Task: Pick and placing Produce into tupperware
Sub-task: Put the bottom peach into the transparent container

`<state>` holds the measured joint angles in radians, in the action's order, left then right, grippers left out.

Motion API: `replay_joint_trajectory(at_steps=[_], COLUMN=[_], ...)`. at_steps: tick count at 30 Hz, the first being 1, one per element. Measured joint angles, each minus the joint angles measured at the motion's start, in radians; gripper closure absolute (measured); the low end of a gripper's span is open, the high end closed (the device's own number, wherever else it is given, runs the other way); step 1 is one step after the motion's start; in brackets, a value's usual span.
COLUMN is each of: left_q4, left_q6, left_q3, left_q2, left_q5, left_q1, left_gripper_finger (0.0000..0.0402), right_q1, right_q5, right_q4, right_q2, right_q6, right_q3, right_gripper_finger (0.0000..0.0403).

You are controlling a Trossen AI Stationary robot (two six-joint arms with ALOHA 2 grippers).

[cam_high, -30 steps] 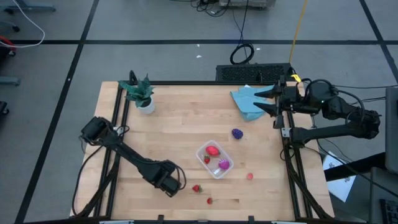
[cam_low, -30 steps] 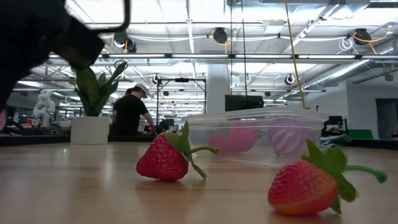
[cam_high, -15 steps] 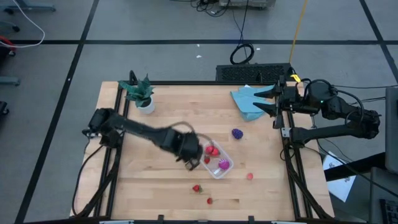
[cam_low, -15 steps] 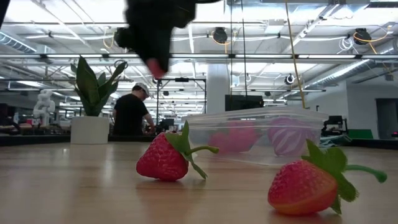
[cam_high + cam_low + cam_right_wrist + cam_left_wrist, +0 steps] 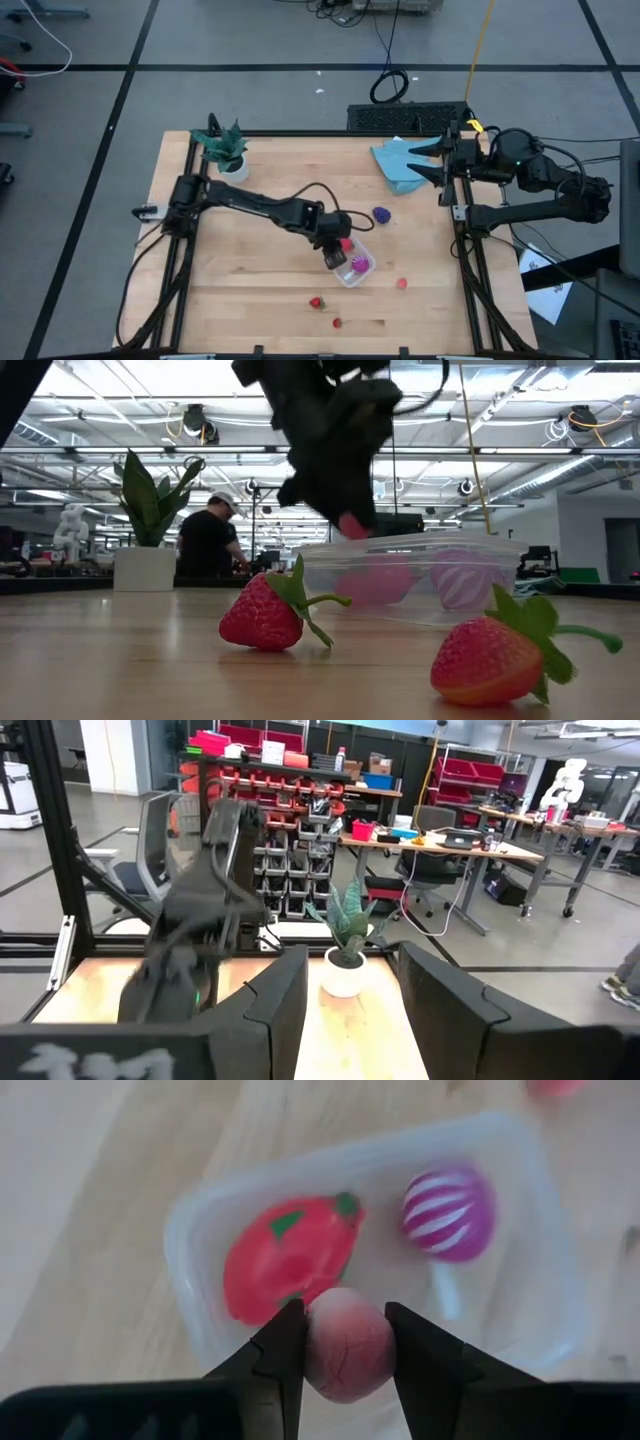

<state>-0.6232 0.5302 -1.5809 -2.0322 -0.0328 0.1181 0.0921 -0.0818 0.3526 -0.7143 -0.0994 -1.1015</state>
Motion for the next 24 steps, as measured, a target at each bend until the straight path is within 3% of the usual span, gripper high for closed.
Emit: replay_joint_trajectory(at_steps=[9,24], left_q4=[-0.037,-0.091], left_q6=[-0.033,-0.031], left_q3=[-0.074,-0.086], left_q2=[-0.078,-0.076], left_q5=[0.008,0.062], left_q1=[0.007,0.015], left_gripper_finger=[0.0284,0.0284], right_q1=[0.000,0.000], right_q5=[-0.001,-0.002], right_q4=[-0.010,0.001], right_q2=[0.000,-0.001], right_q6=[-0.017,-0.018], right_q3=[0.000,0.000], right_gripper_finger=[0.0252,0.0252])
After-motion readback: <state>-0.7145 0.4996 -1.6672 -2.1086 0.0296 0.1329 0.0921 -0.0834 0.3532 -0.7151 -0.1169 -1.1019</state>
